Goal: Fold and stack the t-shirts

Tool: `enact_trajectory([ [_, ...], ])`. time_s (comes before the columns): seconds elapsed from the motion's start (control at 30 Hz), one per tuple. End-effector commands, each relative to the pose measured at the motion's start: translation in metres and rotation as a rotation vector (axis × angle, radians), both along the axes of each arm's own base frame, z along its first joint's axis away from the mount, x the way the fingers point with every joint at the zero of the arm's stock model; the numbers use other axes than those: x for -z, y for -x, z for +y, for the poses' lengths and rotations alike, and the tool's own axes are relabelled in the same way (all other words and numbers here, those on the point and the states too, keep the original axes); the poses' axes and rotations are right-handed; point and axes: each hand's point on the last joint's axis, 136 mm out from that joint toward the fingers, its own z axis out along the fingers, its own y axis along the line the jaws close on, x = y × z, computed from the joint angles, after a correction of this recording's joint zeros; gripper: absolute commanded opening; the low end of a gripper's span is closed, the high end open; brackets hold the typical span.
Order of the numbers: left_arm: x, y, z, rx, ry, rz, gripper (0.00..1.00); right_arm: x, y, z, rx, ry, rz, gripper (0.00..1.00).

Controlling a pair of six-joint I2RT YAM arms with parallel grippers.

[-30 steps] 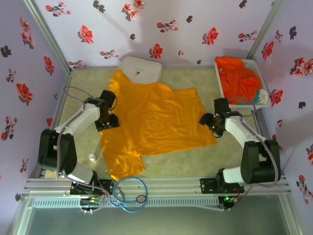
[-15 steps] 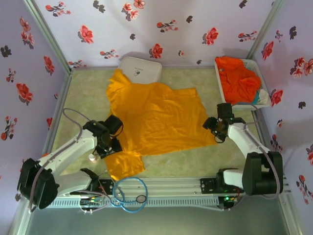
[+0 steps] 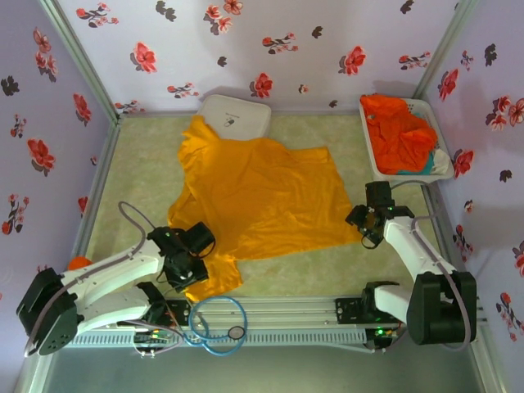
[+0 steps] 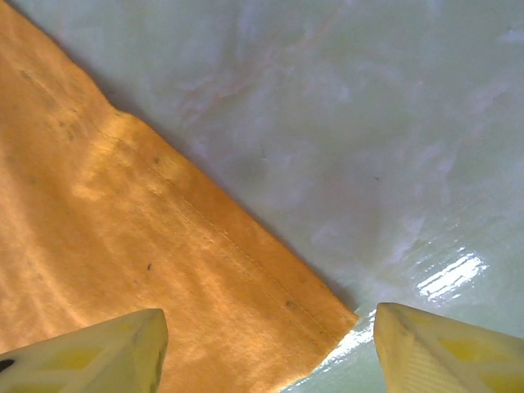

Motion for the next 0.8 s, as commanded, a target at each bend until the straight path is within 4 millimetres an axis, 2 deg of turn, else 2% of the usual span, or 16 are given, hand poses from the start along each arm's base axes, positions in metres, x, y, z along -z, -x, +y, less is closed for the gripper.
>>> enact_trajectory([
  [0.0, 0.006, 0.01, -0.001, -0.04, -0.008, 0.032, 0.44, 0.004, 0.01, -0.008, 0.044, 0.027, 0.033, 0.67],
  [0.3, 0.003, 0.025, 0.003, -0.016, -0.048, 0.057, 0.45, 0.003, 0.013, -0.008, 0.043, 0.025, 0.04, 0.67],
  [0.47, 0.011, 0.03, 0.006, 0.014, -0.104, 0.088, 0.48, 0.005, 0.015, -0.008, 0.042, 0.023, 0.047, 0.68],
  [0.63, 0.023, 0.025, -0.002, 0.032, -0.112, 0.075, 0.52, 0.008, 0.02, -0.005, 0.047, 0.006, 0.068, 0.73],
  [0.77, 0.029, 0.022, -0.003, 0.046, -0.128, 0.073, 0.51, 0.016, 0.029, -0.004, 0.052, -0.005, 0.113, 0.73],
])
